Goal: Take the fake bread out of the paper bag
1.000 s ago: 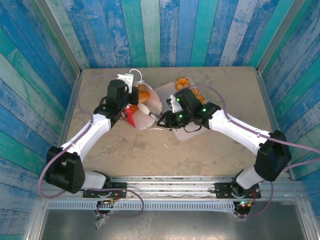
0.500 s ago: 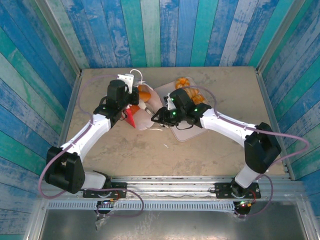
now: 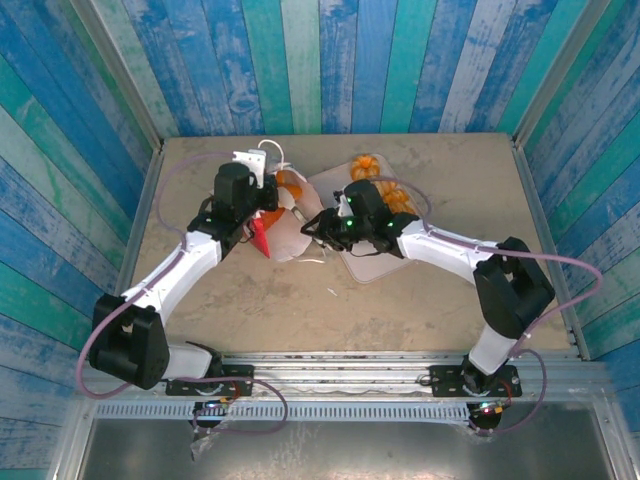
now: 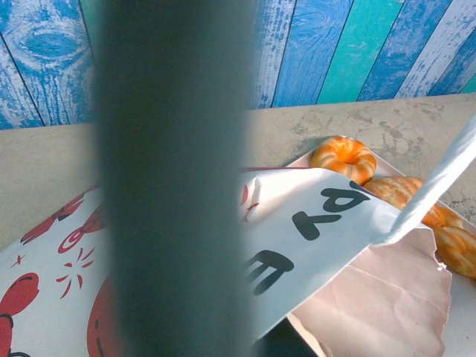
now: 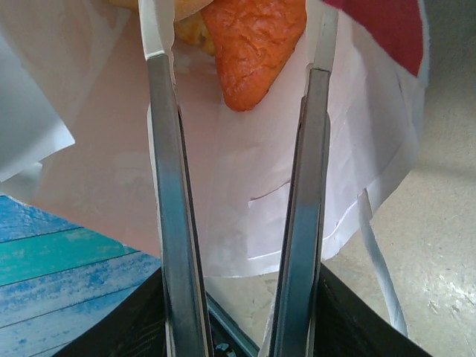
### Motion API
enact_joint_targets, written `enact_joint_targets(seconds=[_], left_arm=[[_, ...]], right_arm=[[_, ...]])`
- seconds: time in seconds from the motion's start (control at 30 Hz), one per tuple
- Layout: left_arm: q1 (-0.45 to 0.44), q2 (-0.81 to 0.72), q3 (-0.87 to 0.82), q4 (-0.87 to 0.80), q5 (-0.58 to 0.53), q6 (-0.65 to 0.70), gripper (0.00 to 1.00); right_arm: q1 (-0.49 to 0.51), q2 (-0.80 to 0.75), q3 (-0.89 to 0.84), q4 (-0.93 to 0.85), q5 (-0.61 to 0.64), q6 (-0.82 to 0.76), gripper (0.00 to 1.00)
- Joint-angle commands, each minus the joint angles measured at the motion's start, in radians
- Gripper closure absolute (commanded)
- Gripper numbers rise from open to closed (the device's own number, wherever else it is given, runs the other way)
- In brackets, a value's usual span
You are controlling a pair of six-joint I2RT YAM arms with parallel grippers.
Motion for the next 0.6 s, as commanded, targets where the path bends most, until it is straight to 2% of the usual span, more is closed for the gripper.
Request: enact_joint_targets(seconds=[0.0,0.33,0.57], left_arm=[[-0.001,-0.061,-0.009,0.052,-0.001,-0.030,0.92],[-0.003,-0.041,-0.004,0.054,0.035,-0.041,0.92],[-0.004,-0.040,-0.003,0.048,0.043,-0.041,0.92]], right_arm=[[-0.005,0.025,-0.010,0.107,-0.039,0.060,0.54],[-0.020,0.061,-0.083,0.347,-0.029,0.167,0.54],[-0.024,0.098,-0.086,0.400,-0.016,0.189,0.52]])
